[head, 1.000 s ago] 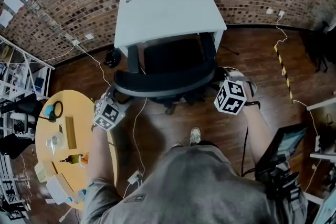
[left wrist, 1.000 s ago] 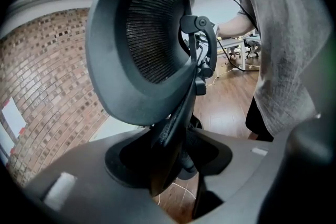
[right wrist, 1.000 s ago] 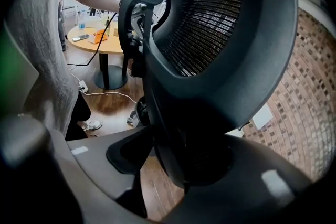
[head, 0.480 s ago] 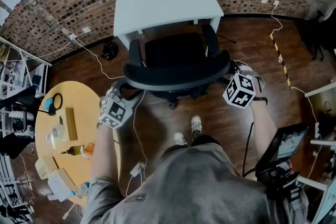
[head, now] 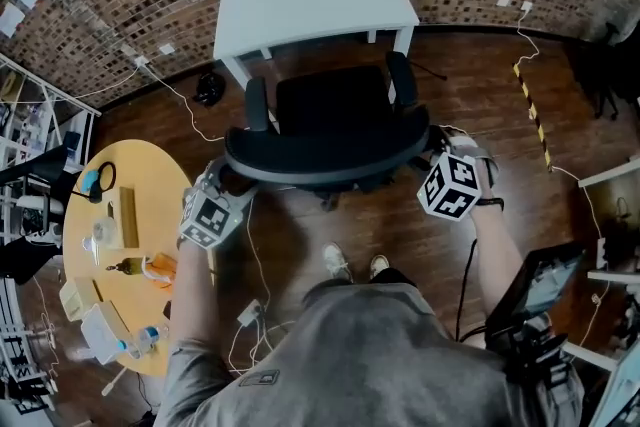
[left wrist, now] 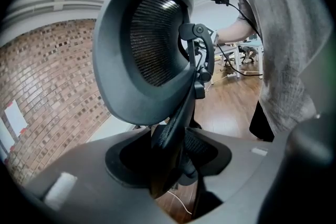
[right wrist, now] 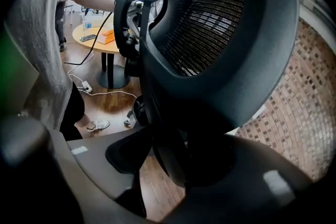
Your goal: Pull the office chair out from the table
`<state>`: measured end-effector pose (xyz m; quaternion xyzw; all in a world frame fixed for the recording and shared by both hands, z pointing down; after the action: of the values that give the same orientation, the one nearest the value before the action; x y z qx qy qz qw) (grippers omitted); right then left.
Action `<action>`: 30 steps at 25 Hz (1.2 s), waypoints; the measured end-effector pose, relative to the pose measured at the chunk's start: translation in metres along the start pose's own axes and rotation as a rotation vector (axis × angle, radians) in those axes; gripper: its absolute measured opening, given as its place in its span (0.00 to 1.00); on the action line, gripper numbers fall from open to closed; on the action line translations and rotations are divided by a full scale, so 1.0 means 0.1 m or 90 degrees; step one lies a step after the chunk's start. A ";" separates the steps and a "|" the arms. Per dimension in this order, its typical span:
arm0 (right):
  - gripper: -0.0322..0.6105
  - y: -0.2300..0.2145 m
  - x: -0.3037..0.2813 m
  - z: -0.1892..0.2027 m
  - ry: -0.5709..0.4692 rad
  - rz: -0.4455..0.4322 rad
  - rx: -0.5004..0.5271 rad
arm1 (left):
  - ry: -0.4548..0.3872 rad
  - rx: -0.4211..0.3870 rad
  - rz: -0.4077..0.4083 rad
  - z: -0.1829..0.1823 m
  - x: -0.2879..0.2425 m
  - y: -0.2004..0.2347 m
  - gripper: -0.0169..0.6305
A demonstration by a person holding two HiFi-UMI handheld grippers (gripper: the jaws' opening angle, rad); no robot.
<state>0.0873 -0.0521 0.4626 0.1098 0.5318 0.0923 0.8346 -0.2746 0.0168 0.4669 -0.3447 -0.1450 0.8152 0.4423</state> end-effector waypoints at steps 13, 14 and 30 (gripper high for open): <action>0.40 0.45 0.33 0.35 -0.015 -0.012 0.035 | 0.019 0.022 -0.021 -0.27 0.35 -0.64 0.34; 0.40 0.50 0.34 0.36 -0.014 -0.013 0.034 | 0.019 0.022 -0.019 -0.27 0.39 -0.69 0.34; 0.42 1.21 0.60 0.43 0.017 0.008 -0.026 | -0.052 -0.004 0.011 -0.31 0.82 -1.06 0.31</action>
<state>0.1467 0.0766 0.4618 0.0946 0.5404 0.1099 0.8289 -0.2179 0.1417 0.4665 -0.3137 -0.1623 0.8321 0.4276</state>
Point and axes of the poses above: the fingertips, and each gripper's own axes: x backward along the fingers, y to its left, z out of its underside, the point moved 8 cm from there along x, backward along the fingers, and after that the axes turned 14 degrees about -z, right-handed, at the moved point
